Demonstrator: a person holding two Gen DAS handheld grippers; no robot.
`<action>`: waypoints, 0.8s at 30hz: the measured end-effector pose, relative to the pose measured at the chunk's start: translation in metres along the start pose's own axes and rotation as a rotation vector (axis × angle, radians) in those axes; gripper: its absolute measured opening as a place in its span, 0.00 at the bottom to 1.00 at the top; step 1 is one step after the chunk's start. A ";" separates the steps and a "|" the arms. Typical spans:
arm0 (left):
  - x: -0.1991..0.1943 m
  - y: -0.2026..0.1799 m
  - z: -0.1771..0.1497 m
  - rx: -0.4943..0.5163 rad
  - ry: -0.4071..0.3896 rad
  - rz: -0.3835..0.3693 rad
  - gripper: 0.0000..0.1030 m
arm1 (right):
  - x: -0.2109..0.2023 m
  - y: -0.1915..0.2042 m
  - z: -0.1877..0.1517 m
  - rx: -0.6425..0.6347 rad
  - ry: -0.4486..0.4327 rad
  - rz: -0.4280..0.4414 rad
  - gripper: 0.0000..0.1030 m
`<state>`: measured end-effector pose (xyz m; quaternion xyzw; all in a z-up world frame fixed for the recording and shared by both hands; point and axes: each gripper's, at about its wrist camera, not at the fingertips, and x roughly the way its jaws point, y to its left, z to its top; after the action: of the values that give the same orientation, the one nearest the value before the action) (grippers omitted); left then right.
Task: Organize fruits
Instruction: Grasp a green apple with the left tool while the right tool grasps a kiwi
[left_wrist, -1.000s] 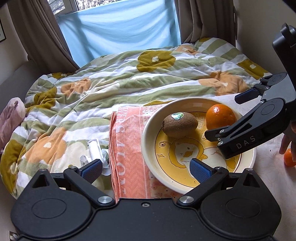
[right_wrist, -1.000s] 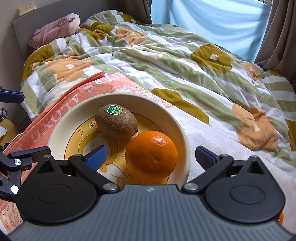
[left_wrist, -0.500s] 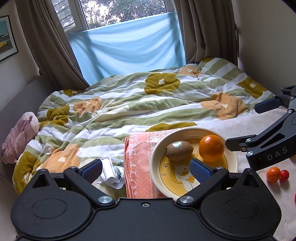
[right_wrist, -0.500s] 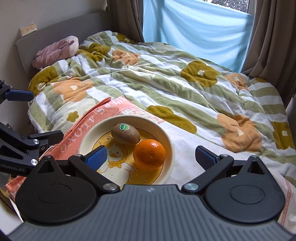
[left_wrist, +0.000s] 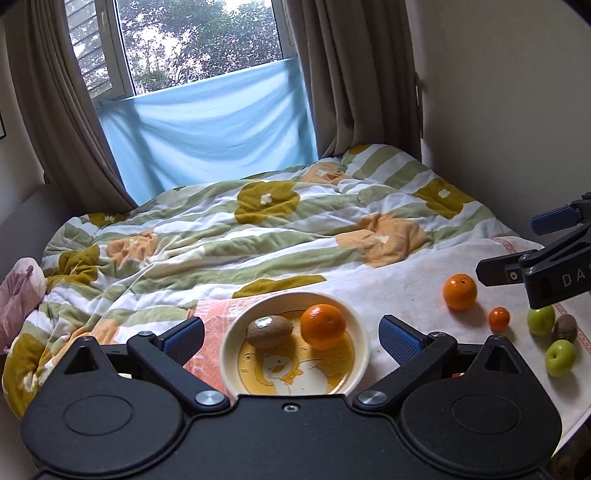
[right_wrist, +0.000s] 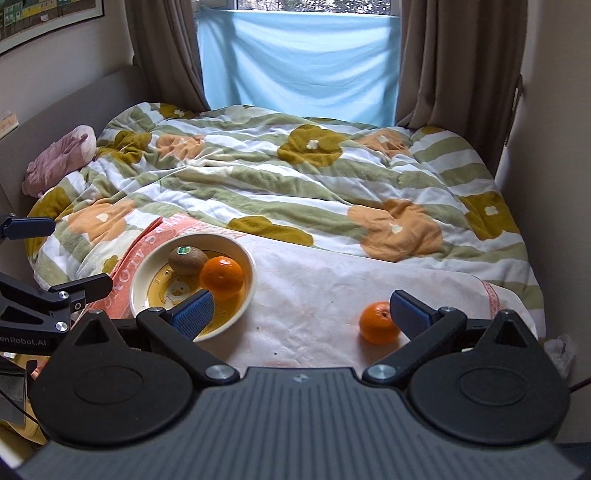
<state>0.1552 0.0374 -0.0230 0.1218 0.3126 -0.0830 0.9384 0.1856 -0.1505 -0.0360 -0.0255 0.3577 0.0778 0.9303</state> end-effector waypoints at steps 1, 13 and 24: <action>-0.002 -0.008 0.000 -0.001 -0.002 -0.008 0.99 | -0.006 -0.010 -0.004 0.012 -0.005 -0.008 1.00; -0.005 -0.144 -0.014 0.020 0.027 -0.176 0.96 | -0.048 -0.135 -0.074 0.039 0.016 -0.032 1.00; 0.038 -0.265 -0.054 0.143 0.091 -0.355 0.94 | -0.011 -0.200 -0.142 0.015 0.070 0.004 1.00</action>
<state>0.0929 -0.2041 -0.1347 0.1347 0.3647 -0.2636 0.8828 0.1163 -0.3642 -0.1353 -0.0203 0.3905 0.0762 0.9172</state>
